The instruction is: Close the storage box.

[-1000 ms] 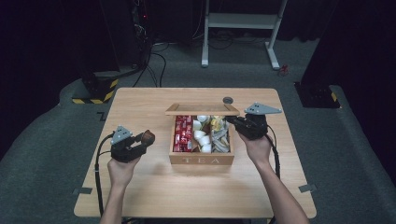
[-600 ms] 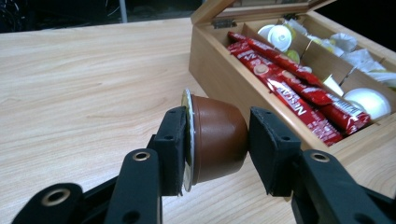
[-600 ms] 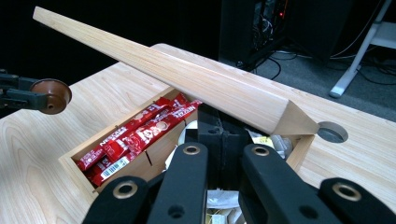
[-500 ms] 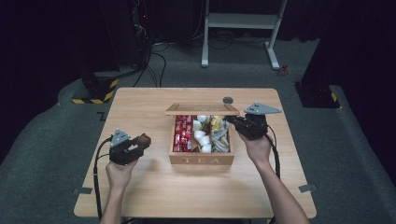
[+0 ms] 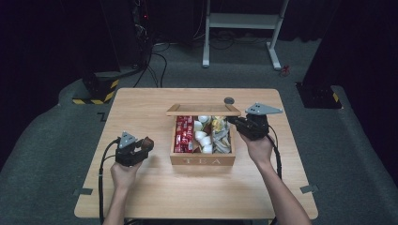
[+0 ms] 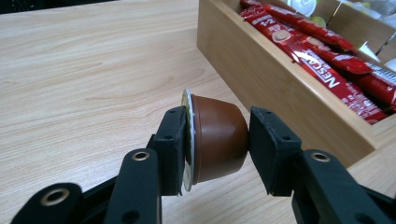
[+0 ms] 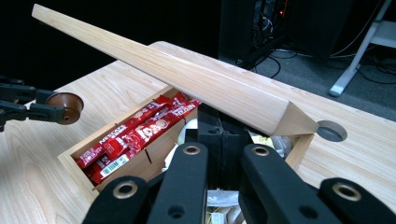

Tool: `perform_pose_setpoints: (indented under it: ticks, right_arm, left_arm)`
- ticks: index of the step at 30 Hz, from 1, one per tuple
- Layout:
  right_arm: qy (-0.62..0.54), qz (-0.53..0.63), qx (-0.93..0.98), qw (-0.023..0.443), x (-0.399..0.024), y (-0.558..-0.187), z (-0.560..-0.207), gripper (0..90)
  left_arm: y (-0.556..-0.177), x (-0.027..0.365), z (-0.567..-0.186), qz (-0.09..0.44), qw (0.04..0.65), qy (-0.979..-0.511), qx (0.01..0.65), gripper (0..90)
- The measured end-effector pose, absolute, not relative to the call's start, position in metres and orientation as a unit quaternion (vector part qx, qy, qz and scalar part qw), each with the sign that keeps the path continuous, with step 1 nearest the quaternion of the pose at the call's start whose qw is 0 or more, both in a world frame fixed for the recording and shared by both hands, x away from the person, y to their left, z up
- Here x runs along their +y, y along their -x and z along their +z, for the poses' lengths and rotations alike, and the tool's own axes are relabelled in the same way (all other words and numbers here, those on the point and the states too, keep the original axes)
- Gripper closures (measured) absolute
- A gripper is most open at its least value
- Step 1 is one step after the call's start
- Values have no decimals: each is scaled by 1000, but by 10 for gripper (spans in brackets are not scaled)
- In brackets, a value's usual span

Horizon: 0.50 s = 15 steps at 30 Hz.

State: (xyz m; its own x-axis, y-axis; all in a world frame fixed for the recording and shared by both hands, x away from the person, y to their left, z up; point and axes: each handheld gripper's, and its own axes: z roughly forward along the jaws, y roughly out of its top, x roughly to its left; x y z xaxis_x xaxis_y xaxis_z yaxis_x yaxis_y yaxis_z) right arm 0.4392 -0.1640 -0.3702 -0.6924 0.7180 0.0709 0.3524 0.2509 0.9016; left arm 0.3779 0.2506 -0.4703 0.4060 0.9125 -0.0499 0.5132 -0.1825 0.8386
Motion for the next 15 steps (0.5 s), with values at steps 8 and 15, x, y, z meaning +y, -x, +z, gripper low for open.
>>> perform_pose_setpoints:
  ticks: [8, 15]
  right_arm:
    - [-350, 503, 770, 180, -164, -439, -370, 899]
    - [-348, 503, 770, 181, -164, -440, -370, 899]
  left_arm:
    - [-382, 248, -481, 238, 404, -732, 494, 576]
    - [-384, 245, -486, 239, 394, -737, 494, 575]
